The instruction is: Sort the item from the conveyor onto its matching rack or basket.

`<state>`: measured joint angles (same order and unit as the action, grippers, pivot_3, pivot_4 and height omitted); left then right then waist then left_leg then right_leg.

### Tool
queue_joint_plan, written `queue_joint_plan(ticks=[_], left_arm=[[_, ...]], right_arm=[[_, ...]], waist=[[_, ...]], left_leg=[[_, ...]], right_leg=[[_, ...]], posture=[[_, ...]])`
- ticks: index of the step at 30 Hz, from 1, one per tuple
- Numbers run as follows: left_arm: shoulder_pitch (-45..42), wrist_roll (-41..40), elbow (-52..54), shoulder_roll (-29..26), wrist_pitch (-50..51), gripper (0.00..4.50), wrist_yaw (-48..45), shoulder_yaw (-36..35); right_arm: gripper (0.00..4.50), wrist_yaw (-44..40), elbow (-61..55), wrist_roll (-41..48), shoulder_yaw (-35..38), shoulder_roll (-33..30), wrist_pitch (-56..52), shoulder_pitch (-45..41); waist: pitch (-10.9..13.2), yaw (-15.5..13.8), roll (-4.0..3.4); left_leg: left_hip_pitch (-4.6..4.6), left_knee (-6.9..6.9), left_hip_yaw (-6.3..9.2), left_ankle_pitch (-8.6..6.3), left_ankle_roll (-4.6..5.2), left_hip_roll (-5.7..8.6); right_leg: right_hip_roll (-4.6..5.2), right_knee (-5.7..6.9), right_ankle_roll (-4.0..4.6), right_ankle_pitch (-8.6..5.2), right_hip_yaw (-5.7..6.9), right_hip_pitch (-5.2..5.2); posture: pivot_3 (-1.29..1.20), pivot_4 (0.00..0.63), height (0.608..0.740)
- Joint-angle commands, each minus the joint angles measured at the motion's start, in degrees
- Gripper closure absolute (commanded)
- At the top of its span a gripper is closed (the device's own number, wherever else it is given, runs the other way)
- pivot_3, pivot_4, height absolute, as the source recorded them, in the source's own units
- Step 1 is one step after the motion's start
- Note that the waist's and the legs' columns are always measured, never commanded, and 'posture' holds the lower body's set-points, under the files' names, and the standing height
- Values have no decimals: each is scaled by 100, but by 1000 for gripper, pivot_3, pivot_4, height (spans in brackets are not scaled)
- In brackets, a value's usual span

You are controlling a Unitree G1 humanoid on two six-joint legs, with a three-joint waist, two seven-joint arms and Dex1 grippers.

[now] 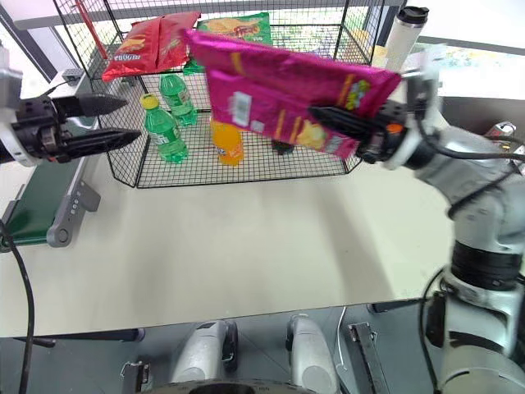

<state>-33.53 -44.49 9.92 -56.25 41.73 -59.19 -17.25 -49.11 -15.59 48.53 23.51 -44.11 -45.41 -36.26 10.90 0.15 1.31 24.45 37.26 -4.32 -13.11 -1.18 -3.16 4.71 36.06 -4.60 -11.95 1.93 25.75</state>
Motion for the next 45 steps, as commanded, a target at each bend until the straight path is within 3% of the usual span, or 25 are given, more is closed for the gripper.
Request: queue_joint_plan(ticks=[1,5,9,15,19,24,27,35,45], left_arm=[[-105,-108,408,520,-61,1055,500,126],[-179,374,602,909,-202,1055,992,521],[-135,552,781,977,-268,1055,1169,635],[175,721,1003,1013,-341,1055,1393,534],[388,616,1270,1070,-267,1055,1631,382],[592,624,1479,1075,-243,1055,1827,332],[749,698,1575,1083,-270,1055,1940,355],[854,875,1638,1196,-359,1055,2133,507],[949,1177,1567,1311,-518,1055,2157,650]], right_arm=[[4500,522,-31,-161,498,-313,387,-427],[4500,1081,466,-1443,-20,-441,1470,-911],[4500,1351,1083,-3126,-1137,-528,2837,-1104],[4500,1937,2717,-4754,-2195,44,4869,-1843],[4500,2422,3783,-5750,-2788,284,5612,-2572],[4500,3043,4720,-6962,-3447,426,5678,-3235],[4500,3136,5295,-7363,-3727,668,5196,-3663],[4500,3185,5934,-7511,-3772,1360,4010,-4339],[4500,2793,5769,-7140,-3670,1928,3295,-4347]], waist=[[0,-2,1],[0,62,2],[0,90,2],[1,93,0],[1,74,1],[1,71,1],[2,82,1],[2,80,0],[2,82,0]], left_leg=[[-4,4,0,0,0,0],[-15,6,0,0,0,0],[-19,-4,-2,0,0,1],[-16,-3,-4,0,1,2],[-7,-3,-3,0,0,2],[-5,-3,-4,1,0,2],[-4,-4,-4,1,0,3],[-5,-5,-4,1,0,2],[-4,-7,-4,1,0,2]], right_leg=[[0,0,3,-1,-1,-5],[-3,1,5,-1,-4,-13],[-4,-1,-3,-1,-9,-12],[-4,-1,-4,-2,-11,-9],[-3,-2,-4,-2,-11,-4],[-2,-3,-3,-3,-12,0],[-1,-3,-2,-3,-12,0],[-2,0,-3,-1,-12,1],[-2,0,-5,-1,-11,1]], posture=[[0,150,740],[0,150,740],[0,150,740],[0,150,740],[0,150,740],[0,150,740],[0,150,740],[0,150,740],[0,150,740]])
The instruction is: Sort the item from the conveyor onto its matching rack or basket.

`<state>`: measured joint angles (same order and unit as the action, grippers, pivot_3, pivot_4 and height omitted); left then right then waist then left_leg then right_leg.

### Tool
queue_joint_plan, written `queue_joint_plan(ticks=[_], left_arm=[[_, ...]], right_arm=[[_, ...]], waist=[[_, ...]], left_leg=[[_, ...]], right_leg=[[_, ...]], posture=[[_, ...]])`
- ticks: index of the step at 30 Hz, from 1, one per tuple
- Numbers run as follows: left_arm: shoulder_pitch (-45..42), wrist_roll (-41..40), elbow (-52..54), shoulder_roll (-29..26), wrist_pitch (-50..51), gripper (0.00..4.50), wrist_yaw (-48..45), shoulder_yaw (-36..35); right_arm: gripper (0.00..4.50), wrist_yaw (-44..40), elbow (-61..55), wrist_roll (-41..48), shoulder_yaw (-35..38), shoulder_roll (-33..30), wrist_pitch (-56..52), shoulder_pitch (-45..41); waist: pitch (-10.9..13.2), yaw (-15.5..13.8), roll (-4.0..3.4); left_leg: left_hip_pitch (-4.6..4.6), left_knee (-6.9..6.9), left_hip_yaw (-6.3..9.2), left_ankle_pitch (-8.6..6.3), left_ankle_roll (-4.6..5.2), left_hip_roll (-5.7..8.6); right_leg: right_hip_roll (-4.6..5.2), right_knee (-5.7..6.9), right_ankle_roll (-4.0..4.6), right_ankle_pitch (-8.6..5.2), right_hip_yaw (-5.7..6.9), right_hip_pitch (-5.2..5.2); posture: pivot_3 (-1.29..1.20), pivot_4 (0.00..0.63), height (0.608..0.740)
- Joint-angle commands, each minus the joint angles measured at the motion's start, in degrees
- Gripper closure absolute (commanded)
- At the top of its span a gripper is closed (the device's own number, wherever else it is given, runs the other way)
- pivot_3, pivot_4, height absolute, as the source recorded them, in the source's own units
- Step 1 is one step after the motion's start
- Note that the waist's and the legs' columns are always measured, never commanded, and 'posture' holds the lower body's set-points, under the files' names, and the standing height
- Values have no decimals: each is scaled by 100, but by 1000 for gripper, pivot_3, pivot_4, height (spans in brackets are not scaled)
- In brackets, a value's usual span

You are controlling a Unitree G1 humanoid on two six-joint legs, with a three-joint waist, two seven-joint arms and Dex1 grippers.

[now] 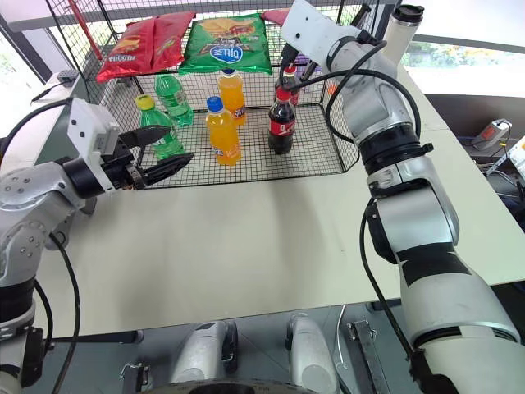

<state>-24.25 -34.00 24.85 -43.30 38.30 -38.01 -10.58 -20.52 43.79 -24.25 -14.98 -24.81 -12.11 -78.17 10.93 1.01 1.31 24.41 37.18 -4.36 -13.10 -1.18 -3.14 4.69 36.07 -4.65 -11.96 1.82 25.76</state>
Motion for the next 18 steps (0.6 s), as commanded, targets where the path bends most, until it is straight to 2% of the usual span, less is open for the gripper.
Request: queue_joint_plan(ticks=[1,4,7,8,9,11,18], left_arm=[[25,156,57,19,-195,1027,34,-7],[26,197,49,43,-214,1019,33,0],[39,222,52,58,-225,1019,24,2],[43,231,44,62,-231,1019,19,-1],[43,241,36,65,-235,1019,13,-3],[47,254,24,76,-245,1019,3,-6],[21,337,-51,150,-313,1019,2,68]], right_arm=[[4226,-133,-140,176,182,-15,-50,-151],[3132,-285,-145,233,168,-81,-55,-132],[1670,-349,-222,289,210,-157,-41,-156],[1311,-497,-314,360,245,-194,-46,-154],[692,-625,-394,398,256,-236,-44,-150],[40,-877,-527,443,242,-307,-40,-117],[40,-1474,-747,652,257,-322,5,-26]], waist=[[0,-3,0],[0,4,0],[0,5,0],[0,3,0],[0,3,0],[0,5,0],[0,16,0]], left_leg=[[0,0,0,0,0,0],[0,0,0,0,0,0],[-1,-1,0,0,0,0],[-1,-1,0,0,0,0],[-1,0,0,0,0,0],[-1,0,0,0,0,0],[-2,-3,0,0,0,0]], right_leg=[[0,0,0,0,0,0],[0,0,0,0,0,0],[0,0,0,0,0,0],[0,0,0,0,0,0],[0,0,0,0,0,0],[0,0,0,0,0,0],[-1,0,0,0,0,0]], posture=[[0,150,740],[0,150,740],[0,150,740],[0,150,740],[0,150,740],[0,150,740],[0,150,740]])
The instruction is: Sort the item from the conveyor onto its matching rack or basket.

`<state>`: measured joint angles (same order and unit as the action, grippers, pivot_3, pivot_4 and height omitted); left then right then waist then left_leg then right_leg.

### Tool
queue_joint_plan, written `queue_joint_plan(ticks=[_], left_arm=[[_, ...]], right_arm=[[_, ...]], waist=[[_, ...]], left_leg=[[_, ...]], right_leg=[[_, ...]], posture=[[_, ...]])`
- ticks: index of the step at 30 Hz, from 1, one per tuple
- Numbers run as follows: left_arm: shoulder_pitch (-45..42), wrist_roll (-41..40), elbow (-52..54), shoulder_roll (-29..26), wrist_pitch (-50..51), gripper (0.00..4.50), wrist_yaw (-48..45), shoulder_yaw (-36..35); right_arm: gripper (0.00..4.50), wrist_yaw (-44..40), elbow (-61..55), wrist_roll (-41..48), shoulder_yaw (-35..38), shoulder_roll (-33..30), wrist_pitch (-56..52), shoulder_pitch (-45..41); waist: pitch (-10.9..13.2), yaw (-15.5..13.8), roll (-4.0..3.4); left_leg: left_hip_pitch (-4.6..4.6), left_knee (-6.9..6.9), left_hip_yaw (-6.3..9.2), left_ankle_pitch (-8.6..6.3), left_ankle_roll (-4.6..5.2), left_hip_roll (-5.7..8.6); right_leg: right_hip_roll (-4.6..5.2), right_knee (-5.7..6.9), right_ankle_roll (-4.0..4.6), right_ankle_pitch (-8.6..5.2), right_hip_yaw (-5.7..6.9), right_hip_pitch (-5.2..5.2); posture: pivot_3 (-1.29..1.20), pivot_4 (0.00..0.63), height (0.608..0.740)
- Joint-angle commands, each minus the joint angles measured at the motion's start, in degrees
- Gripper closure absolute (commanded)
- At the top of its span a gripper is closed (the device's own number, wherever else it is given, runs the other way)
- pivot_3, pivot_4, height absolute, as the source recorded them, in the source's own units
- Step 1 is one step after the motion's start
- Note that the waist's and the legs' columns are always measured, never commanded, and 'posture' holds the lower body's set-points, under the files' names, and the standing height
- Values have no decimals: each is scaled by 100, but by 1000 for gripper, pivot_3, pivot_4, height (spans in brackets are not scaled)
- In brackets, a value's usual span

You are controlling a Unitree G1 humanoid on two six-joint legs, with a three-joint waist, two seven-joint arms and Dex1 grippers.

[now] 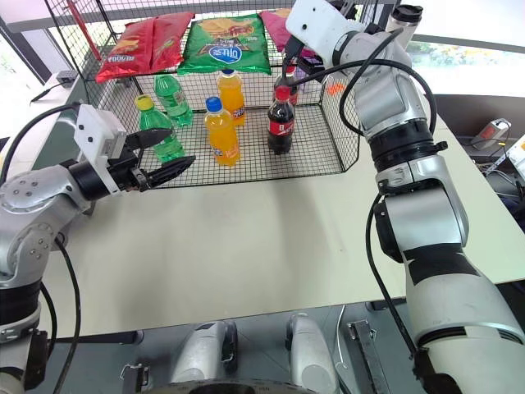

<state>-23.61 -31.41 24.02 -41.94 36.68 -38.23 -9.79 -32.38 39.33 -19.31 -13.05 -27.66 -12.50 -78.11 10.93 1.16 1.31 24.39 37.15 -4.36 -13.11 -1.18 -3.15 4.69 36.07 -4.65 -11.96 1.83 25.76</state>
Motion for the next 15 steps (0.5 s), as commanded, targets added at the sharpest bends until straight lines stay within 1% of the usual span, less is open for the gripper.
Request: queue_joint_plan(ticks=[1,5,9,12,15], left_arm=[[-27,81,39,20,-152,1019,22,-20],[50,113,72,43,-154,1019,33,-71],[92,118,75,68,-148,1019,49,-101],[85,-24,63,125,-51,1019,79,-203],[65,-232,30,218,34,1019,148,-420]], right_arm=[[40,-387,-404,223,93,-41,-1,-11],[40,-855,-939,441,161,-165,-199,177],[40,-1148,-1467,518,154,-325,-408,439],[40,-1284,-1911,614,223,-449,-609,673],[40,-1289,-2476,838,497,-607,-748,990]], waist=[[0,0,0],[0,-7,0],[0,-36,0],[0,-39,0],[0,-38,0]], left_leg=[[0,0,0,0,0,0],[0,0,0,0,0,0],[2,2,0,0,0,0],[2,3,0,0,0,1],[2,2,1,0,0,0]], right_leg=[[0,0,0,0,0,0],[0,0,0,0,0,0],[1,-1,0,0,1,0],[2,-2,1,0,0,-1],[1,-2,0,0,1,0]], posture=[[0,150,740],[0,150,740],[0,150,740],[0,150,740],[0,150,740]])
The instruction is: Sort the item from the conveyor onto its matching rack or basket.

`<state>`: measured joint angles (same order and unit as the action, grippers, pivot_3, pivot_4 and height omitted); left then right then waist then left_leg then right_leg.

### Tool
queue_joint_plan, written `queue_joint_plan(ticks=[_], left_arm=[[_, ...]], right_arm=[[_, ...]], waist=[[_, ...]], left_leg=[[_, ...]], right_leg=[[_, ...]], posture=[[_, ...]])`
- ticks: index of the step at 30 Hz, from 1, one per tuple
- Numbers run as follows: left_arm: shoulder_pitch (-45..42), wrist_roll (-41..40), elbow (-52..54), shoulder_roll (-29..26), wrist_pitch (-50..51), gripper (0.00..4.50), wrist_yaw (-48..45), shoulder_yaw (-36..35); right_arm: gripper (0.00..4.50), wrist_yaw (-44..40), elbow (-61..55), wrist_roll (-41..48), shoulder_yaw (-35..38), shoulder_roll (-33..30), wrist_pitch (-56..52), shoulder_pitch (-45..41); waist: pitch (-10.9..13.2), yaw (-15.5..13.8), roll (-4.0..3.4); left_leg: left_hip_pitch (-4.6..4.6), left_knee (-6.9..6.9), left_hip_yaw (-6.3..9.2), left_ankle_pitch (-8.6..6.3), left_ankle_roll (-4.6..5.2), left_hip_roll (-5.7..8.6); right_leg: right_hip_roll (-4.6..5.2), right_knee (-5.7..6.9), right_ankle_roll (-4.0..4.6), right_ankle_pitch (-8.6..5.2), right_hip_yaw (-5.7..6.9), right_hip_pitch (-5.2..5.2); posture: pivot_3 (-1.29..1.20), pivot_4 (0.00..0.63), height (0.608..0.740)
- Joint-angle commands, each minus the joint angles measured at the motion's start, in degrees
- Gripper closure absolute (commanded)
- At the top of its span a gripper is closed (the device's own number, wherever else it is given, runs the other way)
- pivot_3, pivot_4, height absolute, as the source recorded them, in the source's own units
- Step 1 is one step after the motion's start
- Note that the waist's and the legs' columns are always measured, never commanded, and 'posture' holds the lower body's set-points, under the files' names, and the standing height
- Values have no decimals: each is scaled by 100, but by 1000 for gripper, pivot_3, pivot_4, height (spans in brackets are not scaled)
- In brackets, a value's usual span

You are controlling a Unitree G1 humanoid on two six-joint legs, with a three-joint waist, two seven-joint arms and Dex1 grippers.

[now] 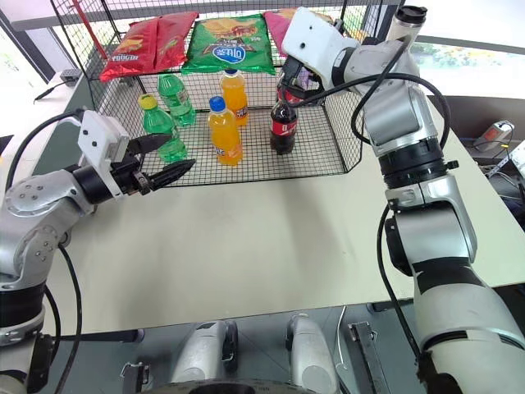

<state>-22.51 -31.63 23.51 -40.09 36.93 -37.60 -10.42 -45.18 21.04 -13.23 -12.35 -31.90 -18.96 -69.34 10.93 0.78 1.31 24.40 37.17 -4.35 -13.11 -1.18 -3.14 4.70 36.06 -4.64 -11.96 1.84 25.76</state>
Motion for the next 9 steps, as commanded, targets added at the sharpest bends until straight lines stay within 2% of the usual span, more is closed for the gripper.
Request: queue_joint_plan(ticks=[1,6,9], left_arm=[[-38,-273,77,51,43,1019,113,-418],[263,-465,165,-54,232,1019,88,-605],[838,-682,357,59,391,1019,202,-886]], right_arm=[[40,14,-851,361,570,-214,-113,230],[40,-110,-2180,1611,1704,-194,-464,1183],[40,-157,-3458,2771,2577,49,-1345,2575]], waist=[[0,1,0],[0,-4,0],[-3,-14,5]], left_leg=[[0,0,0,0,0,0],[0,0,0,0,0,0],[-3,-2,5,-1,1,-2]], right_leg=[[0,1,0,0,0,0],[0,0,-2,1,1,-1],[0,-2,-3,0,7,-8]], posture=[[0,150,740],[0,150,740],[0,150,740]])
